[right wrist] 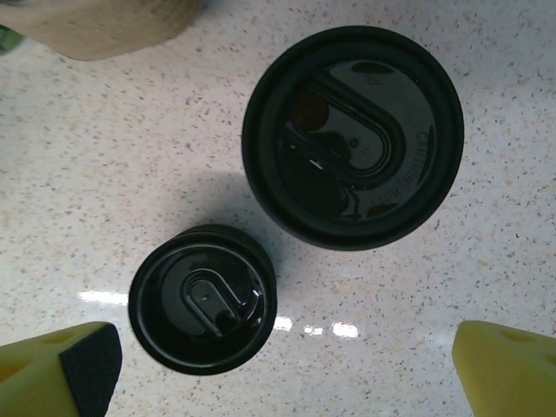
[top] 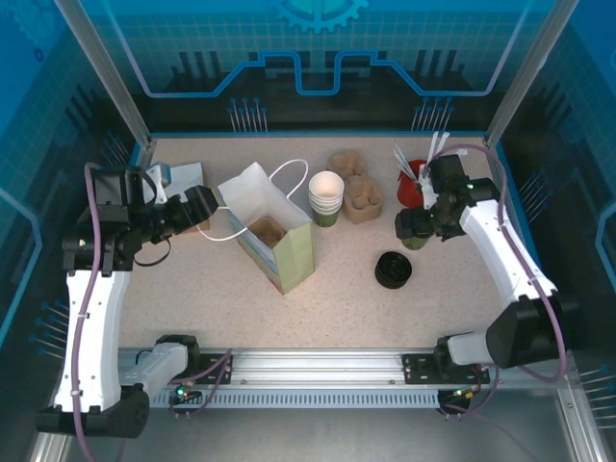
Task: Pack the takeout coffee
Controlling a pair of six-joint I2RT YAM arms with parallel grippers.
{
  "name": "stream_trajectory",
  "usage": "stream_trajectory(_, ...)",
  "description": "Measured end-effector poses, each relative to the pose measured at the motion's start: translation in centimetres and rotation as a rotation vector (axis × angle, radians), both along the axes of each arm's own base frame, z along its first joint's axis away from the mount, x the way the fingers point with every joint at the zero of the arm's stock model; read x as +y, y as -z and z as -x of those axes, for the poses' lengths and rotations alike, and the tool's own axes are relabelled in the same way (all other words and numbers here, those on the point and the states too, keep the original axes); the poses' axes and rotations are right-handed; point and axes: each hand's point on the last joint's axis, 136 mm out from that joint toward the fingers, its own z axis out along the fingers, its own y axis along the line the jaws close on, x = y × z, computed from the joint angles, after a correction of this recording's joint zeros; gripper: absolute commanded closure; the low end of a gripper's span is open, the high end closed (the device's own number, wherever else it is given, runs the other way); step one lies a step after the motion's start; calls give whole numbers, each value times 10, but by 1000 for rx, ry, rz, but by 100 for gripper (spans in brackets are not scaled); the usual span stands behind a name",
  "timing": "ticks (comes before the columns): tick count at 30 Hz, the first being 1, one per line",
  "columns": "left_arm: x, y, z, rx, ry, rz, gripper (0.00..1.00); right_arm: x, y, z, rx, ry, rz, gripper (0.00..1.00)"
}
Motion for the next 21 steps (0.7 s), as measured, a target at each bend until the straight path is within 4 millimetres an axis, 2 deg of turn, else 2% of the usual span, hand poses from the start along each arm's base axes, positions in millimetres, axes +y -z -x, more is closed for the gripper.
stream_trajectory(5,0,5,1,7,0,0,11,-9,12,-8,25,23,33,0)
stream_trajectory(11,-1,3,2,-2,4,-1,4,-19,27,-14,69,42,50,0)
stream_trajectory(15,-1,3,2,-2,6,0,3,-23,36,-21,87,47,44,0)
stream_trajectory(21,-2,3,2,-2,13,7,3,-20,38,-34,86,39,18,0)
